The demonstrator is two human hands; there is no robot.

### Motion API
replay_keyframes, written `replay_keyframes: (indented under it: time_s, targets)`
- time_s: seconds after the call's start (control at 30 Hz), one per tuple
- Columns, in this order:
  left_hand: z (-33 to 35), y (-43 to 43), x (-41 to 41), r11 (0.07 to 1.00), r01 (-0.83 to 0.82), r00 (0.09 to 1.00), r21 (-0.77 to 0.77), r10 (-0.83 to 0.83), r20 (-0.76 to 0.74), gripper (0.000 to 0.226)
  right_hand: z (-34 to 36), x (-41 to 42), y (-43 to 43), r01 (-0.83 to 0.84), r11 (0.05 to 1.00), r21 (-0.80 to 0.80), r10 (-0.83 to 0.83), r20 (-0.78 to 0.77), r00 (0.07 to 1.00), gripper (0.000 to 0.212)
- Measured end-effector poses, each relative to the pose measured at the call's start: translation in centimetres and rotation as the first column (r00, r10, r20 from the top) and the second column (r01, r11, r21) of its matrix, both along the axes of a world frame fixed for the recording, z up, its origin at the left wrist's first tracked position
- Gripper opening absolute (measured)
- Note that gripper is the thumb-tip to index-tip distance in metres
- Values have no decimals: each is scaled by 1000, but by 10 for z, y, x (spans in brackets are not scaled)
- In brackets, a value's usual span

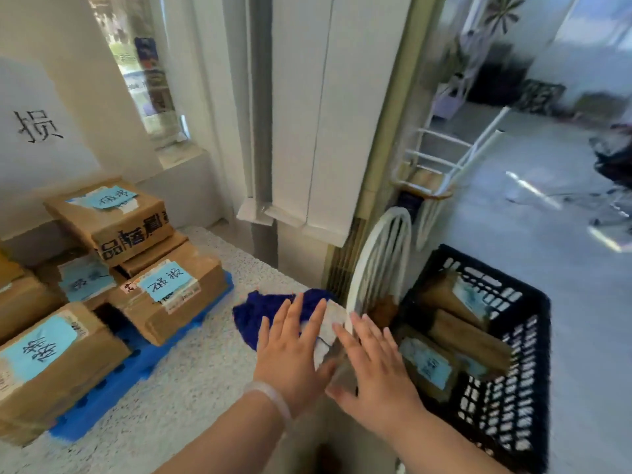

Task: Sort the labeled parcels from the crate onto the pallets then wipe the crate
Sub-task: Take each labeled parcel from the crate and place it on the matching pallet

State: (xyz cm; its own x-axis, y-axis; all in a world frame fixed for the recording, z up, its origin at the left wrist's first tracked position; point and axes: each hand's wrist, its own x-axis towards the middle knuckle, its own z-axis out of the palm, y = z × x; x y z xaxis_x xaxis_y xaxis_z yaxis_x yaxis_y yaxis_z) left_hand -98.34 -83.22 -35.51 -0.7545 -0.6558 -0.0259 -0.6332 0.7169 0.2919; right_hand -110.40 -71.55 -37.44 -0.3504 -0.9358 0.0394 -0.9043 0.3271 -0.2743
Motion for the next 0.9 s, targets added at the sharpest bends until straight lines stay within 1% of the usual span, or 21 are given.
replay_keyframes:
  time_s: [0.1, 0.2, 0.33, 0.43, 0.57, 0.7, 0.8, 0.9]
  targets:
    - [5, 29, -23, 993, 120, 993, 17, -120, 6, 84, 5, -13, 42, 130, 991, 14, -130, 46, 990, 89]
    - [9, 51, -44, 977, 213, 977, 10, -213, 5, 86, 7, -25, 72, 218, 976, -1, -218, 71, 974, 83]
    - [3, 72, -65, 957, 288, 957, 36, -289, 8, 86, 1, -41, 98, 310, 950, 29, -312, 130, 941, 82]
    - [-8, 83, -84, 947, 305, 951, 98, -309, 29, 85, -11, -57, 113, 361, 931, 59, -365, 175, 914, 82]
    - [-23, 100, -125, 946, 275, 955, 173, -290, 64, 87, -31, -93, 137, 414, 897, 156, -441, 250, 862, 81]
    - [-45, 111, -168, 936, 226, 955, 269, -267, 129, 87, -49, -148, 153, 476, 846, 239, -532, 320, 784, 81]
    - [-63, 113, -204, 937, 144, 964, 319, -206, 170, 87, -63, -188, 157, 486, 825, 290, -564, 360, 743, 83]
    - [-85, 116, -239, 911, 29, 973, 411, -121, 199, 86, -83, -224, 155, 459, 806, 373, -584, 378, 718, 85]
